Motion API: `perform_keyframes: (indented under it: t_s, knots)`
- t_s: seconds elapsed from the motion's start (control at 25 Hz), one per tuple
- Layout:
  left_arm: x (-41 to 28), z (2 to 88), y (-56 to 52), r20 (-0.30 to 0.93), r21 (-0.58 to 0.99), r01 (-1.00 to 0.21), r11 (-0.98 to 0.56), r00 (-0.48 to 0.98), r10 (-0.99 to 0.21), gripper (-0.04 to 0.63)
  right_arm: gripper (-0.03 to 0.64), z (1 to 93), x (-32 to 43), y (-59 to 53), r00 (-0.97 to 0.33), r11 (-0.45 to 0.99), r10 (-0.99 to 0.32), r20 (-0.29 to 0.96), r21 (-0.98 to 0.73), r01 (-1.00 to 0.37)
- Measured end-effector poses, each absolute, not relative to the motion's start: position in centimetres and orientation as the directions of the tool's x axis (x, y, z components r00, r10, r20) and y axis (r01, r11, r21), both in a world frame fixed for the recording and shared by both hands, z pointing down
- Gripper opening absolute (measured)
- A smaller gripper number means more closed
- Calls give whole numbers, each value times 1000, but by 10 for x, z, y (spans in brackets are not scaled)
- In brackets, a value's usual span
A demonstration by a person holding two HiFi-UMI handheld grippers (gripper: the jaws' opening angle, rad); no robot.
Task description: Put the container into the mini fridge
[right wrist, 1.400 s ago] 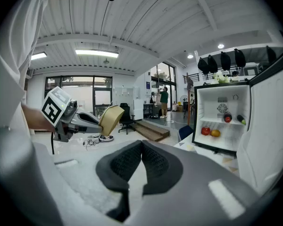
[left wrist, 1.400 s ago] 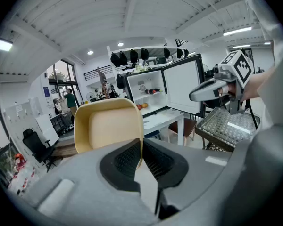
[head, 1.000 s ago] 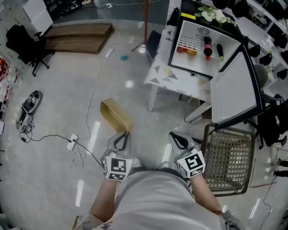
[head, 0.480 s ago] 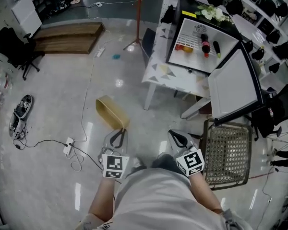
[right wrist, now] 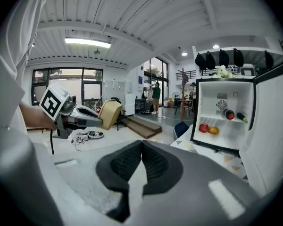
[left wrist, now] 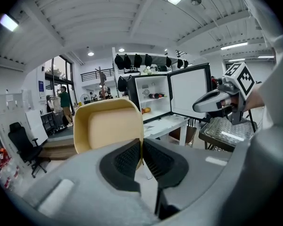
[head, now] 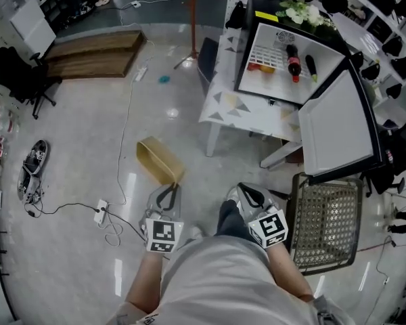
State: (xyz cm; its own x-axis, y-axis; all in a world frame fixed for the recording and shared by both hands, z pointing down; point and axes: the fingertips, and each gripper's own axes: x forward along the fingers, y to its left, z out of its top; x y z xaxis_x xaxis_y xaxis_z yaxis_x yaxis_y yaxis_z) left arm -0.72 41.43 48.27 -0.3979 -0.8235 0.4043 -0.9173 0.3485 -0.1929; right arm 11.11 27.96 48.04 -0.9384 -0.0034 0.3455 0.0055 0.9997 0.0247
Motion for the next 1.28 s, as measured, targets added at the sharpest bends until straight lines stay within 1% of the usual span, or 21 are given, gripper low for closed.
perform_keyframes:
  t_s: [0.28,0.56,0.76,1.0,1.28]
  knots:
    - [-38,492,338,457,-205,-919,338,-395,-797,26,3,485,70,195,-937,1000,22,349,8,26]
    - [-63,492,250,477,-219,-916,336,-401,-782,26,3,477,38,106,-943,999,38,331,10,44]
    - [-67,489,184,462,-170,-923,346,-385,-799,26,3,478,30,51,-941,999,47,335,10,53]
    - [-60,495,116,476,-127,-942,311,-333,-814,26,3,477,28,3,-941,999,49,336,0,52]
    - [-49,505,48,494,-94,-973,212,-230,-838,26,3,482,37,-38,-937,1000,-14,350,-14,-20]
